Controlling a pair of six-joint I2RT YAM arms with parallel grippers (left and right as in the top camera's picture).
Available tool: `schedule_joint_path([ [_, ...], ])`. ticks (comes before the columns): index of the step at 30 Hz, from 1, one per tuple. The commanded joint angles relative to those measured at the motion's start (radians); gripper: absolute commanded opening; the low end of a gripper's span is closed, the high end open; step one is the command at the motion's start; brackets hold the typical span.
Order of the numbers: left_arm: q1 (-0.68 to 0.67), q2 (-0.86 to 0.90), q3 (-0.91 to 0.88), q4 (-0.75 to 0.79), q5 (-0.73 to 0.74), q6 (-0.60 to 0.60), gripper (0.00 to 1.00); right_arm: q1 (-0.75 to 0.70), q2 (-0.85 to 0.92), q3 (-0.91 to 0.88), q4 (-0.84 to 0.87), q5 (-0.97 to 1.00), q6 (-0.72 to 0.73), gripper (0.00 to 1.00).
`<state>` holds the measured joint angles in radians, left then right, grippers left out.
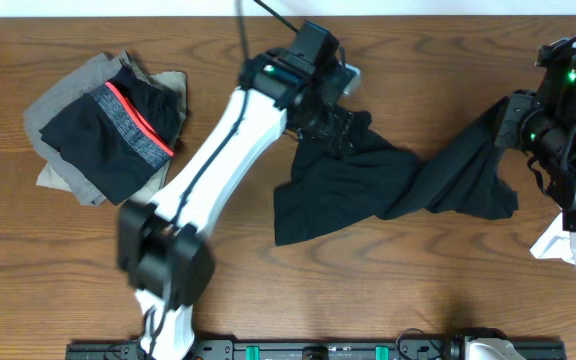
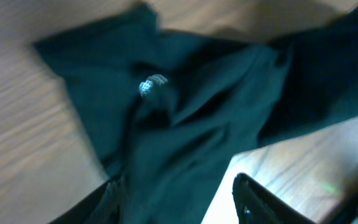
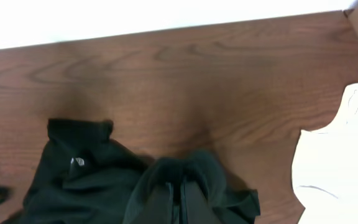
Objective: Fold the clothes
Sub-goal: 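Lift the shirt with both grippers and stretch it wide across the table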
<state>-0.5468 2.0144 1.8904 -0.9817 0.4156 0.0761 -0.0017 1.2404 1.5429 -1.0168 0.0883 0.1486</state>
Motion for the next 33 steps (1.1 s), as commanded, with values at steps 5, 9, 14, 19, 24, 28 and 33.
schedule_joint_path([
  [5,0.008,0.212,0.003,0.076,0.203,0.11,0.67,-0.011,0.038,0.005,-0.047,0.016,-0.035,0.01],
  [9,0.006,0.27,0.003,0.106,0.271,0.111,0.66,-0.011,0.066,0.005,-0.067,0.016,-0.035,0.01],
  [14,-0.005,0.275,0.003,0.129,0.31,0.111,0.48,-0.011,0.091,0.005,-0.072,0.016,-0.034,0.01],
  [19,-0.005,0.257,0.016,0.11,0.297,0.1,0.06,-0.011,0.093,0.005,-0.069,0.017,-0.034,0.01],
  [24,0.012,0.146,0.06,0.019,0.087,0.06,0.06,-0.011,0.093,0.005,-0.068,0.022,-0.034,0.01],
  [28,0.043,-0.037,0.07,-0.047,-0.12,0.022,0.06,-0.011,0.093,0.005,-0.067,0.056,-0.029,0.01],
  [33,0.098,-0.302,0.071,-0.065,-0.239,0.009,0.06,-0.013,0.093,0.006,-0.056,0.133,0.031,0.01],
])
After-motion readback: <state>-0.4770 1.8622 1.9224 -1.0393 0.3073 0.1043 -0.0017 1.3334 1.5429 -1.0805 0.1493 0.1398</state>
